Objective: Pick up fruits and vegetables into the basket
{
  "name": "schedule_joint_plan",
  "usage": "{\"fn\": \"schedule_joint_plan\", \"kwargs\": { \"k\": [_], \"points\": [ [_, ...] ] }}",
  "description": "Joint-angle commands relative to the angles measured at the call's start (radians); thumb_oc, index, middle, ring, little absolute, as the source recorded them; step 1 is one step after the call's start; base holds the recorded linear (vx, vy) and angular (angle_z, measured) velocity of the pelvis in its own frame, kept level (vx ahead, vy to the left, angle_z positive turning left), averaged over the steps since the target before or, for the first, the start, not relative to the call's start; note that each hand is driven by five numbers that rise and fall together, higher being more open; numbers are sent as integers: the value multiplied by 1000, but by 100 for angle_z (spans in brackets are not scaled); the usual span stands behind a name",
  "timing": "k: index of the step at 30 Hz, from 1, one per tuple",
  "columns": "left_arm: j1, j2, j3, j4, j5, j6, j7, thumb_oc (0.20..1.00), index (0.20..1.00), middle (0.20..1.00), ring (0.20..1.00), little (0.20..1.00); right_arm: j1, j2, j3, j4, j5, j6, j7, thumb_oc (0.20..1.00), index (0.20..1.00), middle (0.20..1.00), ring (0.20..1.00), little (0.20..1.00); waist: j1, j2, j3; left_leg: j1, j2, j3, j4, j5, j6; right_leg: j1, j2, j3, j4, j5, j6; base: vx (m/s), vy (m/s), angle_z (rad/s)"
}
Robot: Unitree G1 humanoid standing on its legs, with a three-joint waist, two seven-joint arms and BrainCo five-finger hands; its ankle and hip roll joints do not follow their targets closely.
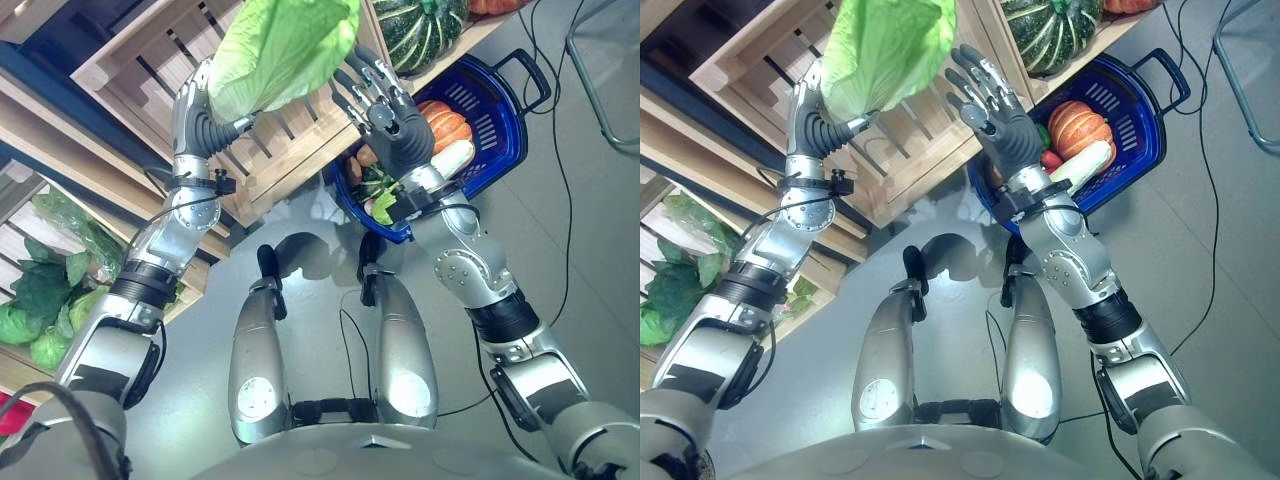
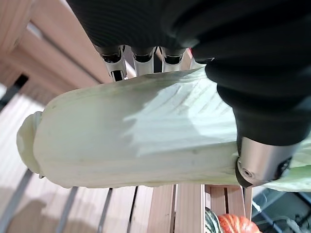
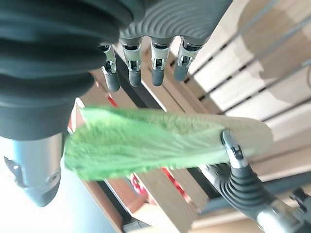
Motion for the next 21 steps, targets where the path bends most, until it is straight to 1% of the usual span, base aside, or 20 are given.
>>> {"fn": "schedule_joint_plan", "kwargs": {
  "k": [1, 4, 7, 10, 11, 12, 13, 15, 17, 18, 19, 20, 21],
  "points": [
    [-56, 84, -26, -152, 110, -74, 14, 200, 200, 200, 200, 200, -45, 28, -17, -55, 75, -9, -21, 1000, 1000, 1000, 1000, 1000, 23, -45, -20, 39, -51, 80, 37, -76, 51, 89, -6, 4, -23, -39, 50, 35, -29, 8],
    [-66, 104, -59, -168, 155, -62, 6, 200, 200, 200, 200, 200, -57, 30, -13, -22, 134, -8, -57, 1000, 1000, 1000, 1000, 1000, 30, -51, -20, 58, -53, 76, 36, -78, 51, 114, -10, -1, -31, -35, 53, 31, -21, 4],
    [-72, 115, -86, -172, 172, -52, 8, 200, 200, 200, 200, 200, -65, 36, -10, 12, 144, -33, -88, 1000, 1000, 1000, 1000, 1000, 34, -55, -20, 68, -51, 78, 36, -81, 53, 128, -12, -5, -38, -32, 56, 17, -21, 8],
    [-82, 118, -125, -180, 209, 11, -18, 200, 200, 200, 200, 200, -76, 36, -9, 52, 113, -53, -173, 1000, 1000, 1000, 1000, 1000, 35, -57, -20, 75, -51, 75, 39, -87, 54, 138, -14, -4, -41, -30, 61, 8, -8, 2],
    [-86, 122, -138, -178, 203, 24, -21, 200, 200, 200, 200, 200, -82, 36, -6, 63, 109, -52, -185, 1000, 1000, 1000, 1000, 1000, 33, -57, -20, 76, -51, 74, 39, -87, 53, 139, -14, -3, -43, -29, 62, 0, 0, 0],
    [-86, 122, -138, -178, 203, 24, -21, 200, 200, 200, 200, 200, -82, 36, -6, 63, 109, -52, -185, 1000, 1000, 1000, 1000, 1000, 33, -57, -20, 76, -51, 74, 39, -87, 53, 139, -14, -3, -43, -29, 62, 0, 0, 0],
    [-84, 115, -155, -186, 223, 63, -32, 200, 200, 200, 200, 200, -91, 35, 2, 84, 90, -46, -231, 1000, 1000, 1000, 1000, 1000, 34, -56, -20, 76, -53, 73, 34, -81, 55, 139, -14, -1, -49, -22, 62, 0, 0, 0],
    [-82, 111, -171, -191, 217, 84, -32, 200, 200, 200, 200, 200, -94, 35, 11, 100, 96, -42, -248, 1000, 1000, 1000, 1000, 1000, 33, -54, -20, 83, -53, 72, 35, -88, 55, 144, -14, 1, -46, -29, 64, 0, 0, 0],
    [-86, 98, -189, -198, 229, 132, -56, 200, 200, 200, 200, 200, -99, 43, 22, 122, 97, -41, -261, 1000, 1000, 1000, 1000, 1000, 33, -52, -20, 86, -55, 71, 30, -89, 56, 148, -15, 2, -51, -30, 65, -1, 15, 0],
    [-87, 98, -191, -199, 228, 135, -57, 200, 200, 200, 200, 200, -101, 44, 21, 122, 96, -40, -262, 1000, 1000, 1000, 1000, 1000, 33, -52, -20, 84, -56, 72, 26, -82, 57, 147, -15, 2, -56, -23, 64, 0, 0, 0],
    [-86, 83, -203, -206, 235, 178, -81, 200, 200, 200, 200, 200, -105, 48, 31, 125, 90, -39, -275, 1000, 1000, 1000, 1000, 1000, 34, -51, -20, 85, -57, 71, 29, -88, 58, 148, -15, 3, -52, -29, 65, 0, 0, 0],
    [-92, 77, -216, -215, 238, 209, -99, 200, 200, 200, 200, 200, -111, 51, 38, 127, 74, -36, -280, 1000, 1000, 1000, 1000, 1000, 33, -49, -20, 82, -59, 70, 21, -79, 59, 147, -17, 3, -61, -22, 65, 0, 0, 0],
    [-92, 74, -219, -217, 243, 216, -104, 200, 200, 200, 200, 200, -113, 52, 41, 126, 73, -34, -283, 1000, 1000, 1000, 1000, 1000, 33, -49, -20, 80, -60, 70, 22, -79, 59, 146, -17, 2, -60, -22, 65, 0, 0, 0]
  ]
}}
